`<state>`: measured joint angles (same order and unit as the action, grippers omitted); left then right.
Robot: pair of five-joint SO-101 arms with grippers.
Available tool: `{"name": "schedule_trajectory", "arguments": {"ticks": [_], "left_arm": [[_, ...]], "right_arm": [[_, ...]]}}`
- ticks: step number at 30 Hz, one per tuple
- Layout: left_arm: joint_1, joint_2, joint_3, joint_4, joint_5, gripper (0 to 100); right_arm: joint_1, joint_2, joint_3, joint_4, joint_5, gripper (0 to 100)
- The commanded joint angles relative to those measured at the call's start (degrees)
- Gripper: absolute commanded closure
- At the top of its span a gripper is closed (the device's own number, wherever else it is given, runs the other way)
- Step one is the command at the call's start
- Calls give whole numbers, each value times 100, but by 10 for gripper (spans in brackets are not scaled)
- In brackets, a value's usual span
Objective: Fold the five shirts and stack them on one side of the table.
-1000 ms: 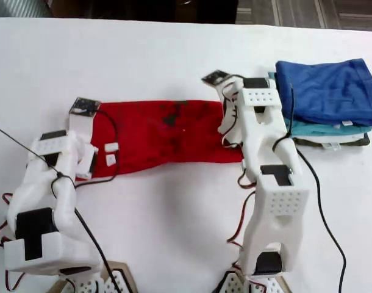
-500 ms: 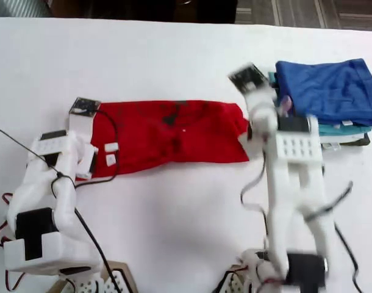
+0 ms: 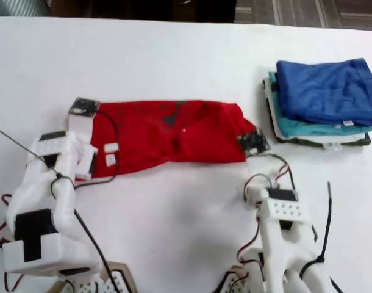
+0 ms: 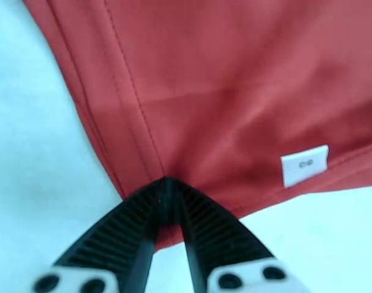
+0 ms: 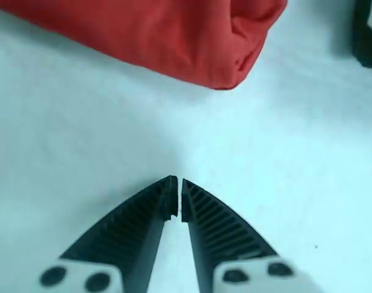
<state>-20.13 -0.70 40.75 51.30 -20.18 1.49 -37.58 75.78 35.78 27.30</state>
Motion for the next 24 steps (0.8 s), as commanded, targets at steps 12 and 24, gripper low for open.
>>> {"name": "schedule_trajectory", "arguments": {"ticks": [12,24], "left_arm": [[-97,-158,-57,158,-9,973],[-510,-88,-3169,2699,624,821]], "right_arm": [[22,-198,97,-251,-237,978],[13,-198,97,-251,-220,978]]}}
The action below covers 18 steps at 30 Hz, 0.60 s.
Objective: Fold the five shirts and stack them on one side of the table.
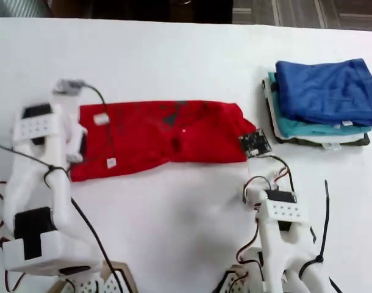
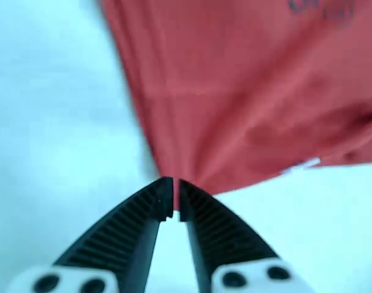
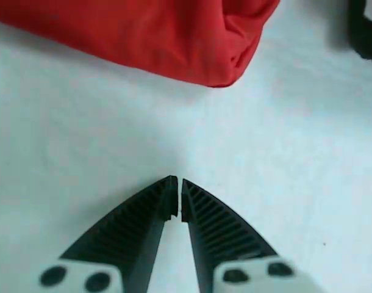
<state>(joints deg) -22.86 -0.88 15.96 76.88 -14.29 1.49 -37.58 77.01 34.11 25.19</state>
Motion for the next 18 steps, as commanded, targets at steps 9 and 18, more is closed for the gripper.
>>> {"name": "schedule_trajectory", "arguments": {"ticks": [9,18], "left_arm": [[-264,1503,-1798,79,70,779],[-255,3578,-3934,316,35,779]], "right_arm": [[13,-198,-18,-145,-9,978],[-92,-198,-18,-145,-9,978]]}}
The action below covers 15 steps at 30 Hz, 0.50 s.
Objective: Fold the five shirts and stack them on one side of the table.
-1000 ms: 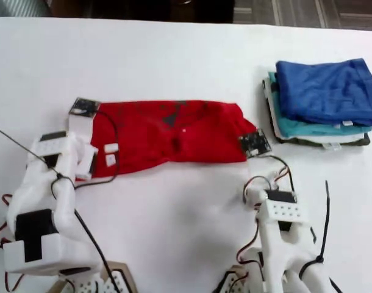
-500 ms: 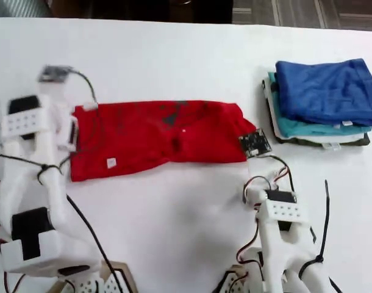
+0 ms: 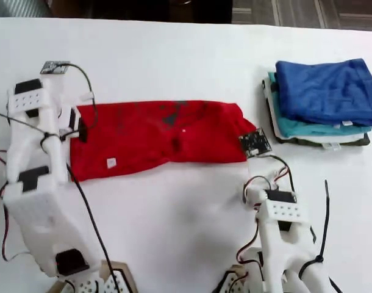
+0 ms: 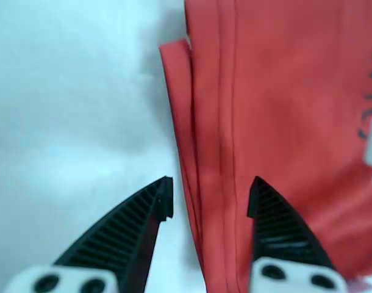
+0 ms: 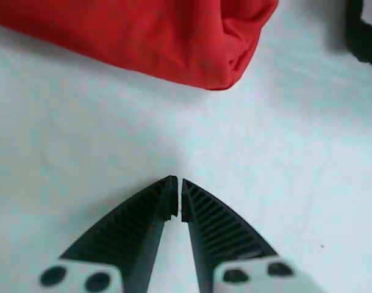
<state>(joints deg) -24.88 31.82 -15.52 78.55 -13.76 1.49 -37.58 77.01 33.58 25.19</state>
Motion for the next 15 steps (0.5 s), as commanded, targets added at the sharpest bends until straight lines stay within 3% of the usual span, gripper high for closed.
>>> {"name": "schedule_trajectory", "arguments": {"ticks": [1,15], "left_arm": [[-62,510,-1007,193,-18,779],[-35,2470,-3055,1556,-800,784]], "right_arm": [[-101,-198,-18,-101,-9,978],[-101,-198,-18,-101,-9,978]]}}
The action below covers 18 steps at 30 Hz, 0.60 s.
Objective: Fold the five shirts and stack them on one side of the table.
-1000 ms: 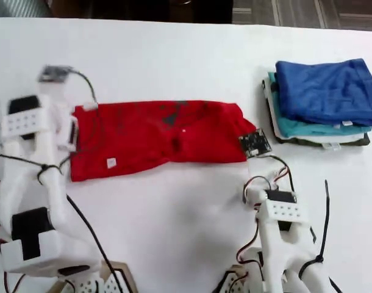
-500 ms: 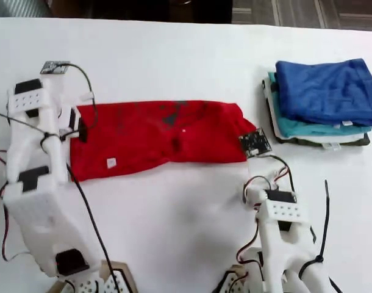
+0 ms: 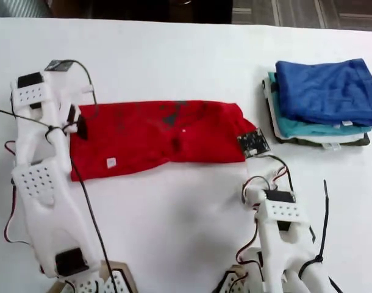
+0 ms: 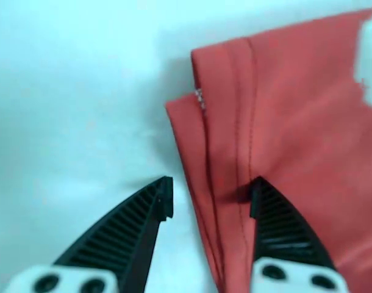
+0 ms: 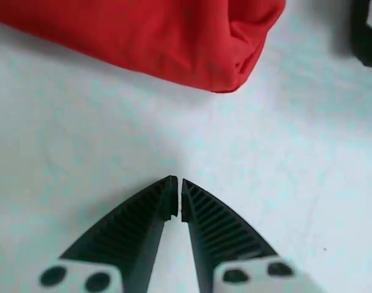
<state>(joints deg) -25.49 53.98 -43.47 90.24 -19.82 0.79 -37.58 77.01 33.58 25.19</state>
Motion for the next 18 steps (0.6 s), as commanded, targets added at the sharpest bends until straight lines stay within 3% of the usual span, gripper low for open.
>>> {"name": "schedule_trajectory", "arguments": {"ticks": [1,5,12,18], "left_arm": [[53,325,-365,563,-290,797],[149,536,-804,835,-369,989],[53,589,-1288,897,-404,919],[-413,589,-1912,1169,-404,796]], "right_arm": [[-31,-198,-18,-101,-9,978],[-31,-198,-18,-101,-9,978],[-31,-198,-18,-101,-9,978],[-31,-198,-18,-101,-9,978]]}}
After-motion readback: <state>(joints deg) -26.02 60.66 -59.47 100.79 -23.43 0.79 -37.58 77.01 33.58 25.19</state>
